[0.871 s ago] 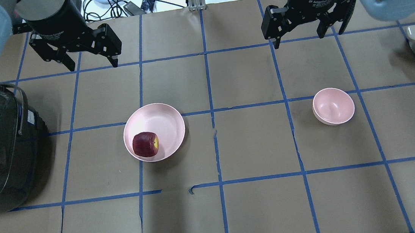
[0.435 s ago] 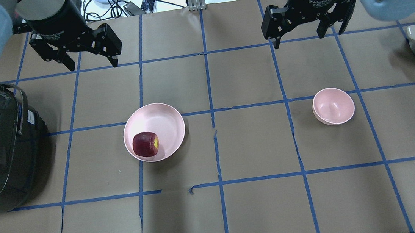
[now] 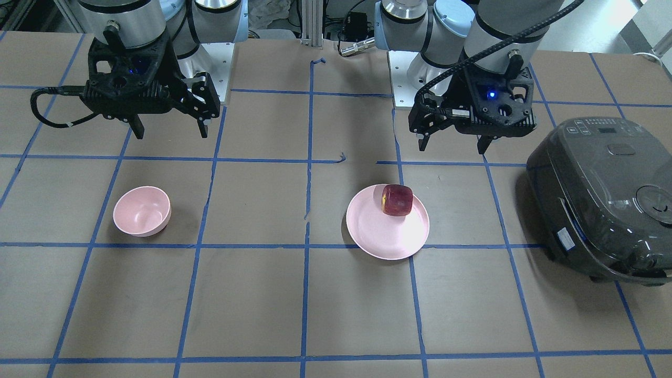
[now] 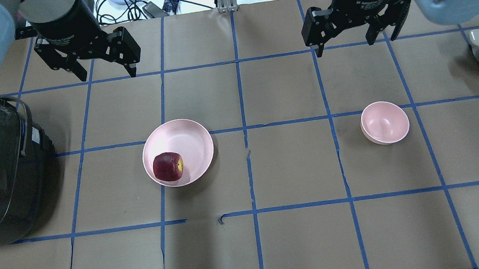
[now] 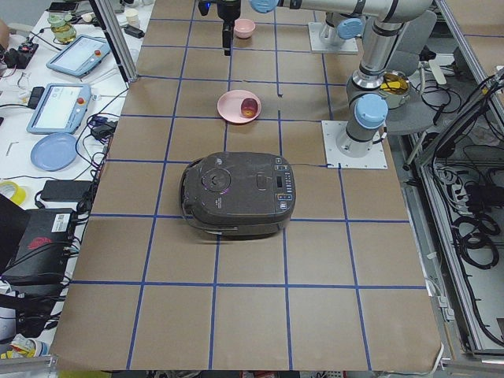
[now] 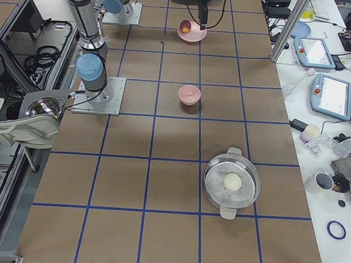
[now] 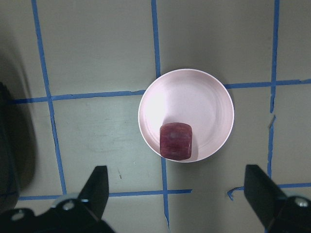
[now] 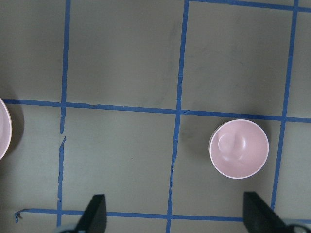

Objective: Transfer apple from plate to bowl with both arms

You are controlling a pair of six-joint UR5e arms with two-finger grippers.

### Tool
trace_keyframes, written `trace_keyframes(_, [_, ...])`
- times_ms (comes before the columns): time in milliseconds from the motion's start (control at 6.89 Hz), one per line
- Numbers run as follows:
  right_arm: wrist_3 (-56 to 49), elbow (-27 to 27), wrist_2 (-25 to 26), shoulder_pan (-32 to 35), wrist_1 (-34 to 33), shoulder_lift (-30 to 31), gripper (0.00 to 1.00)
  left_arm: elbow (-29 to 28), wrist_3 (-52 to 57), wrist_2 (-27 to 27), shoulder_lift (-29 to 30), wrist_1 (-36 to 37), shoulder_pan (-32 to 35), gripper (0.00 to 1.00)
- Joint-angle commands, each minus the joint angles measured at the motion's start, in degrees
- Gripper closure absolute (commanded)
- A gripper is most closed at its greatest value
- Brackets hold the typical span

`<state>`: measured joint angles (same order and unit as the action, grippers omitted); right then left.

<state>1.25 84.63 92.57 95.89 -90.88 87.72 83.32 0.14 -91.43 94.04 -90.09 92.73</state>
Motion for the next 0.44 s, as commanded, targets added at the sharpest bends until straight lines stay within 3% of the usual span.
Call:
trace_keyframes(0, [0.1,0.1,0.1,0.0,0.0,0.0,0.00,0.2,0.2,-0.1,0.1,0.0,0.0,0.00])
trace_keyframes(290, [0.0,0.2,0.1,0.0,0.0,0.0,0.00,0.4,0.3,-0.1,0.1,0.0,-0.1,0.00])
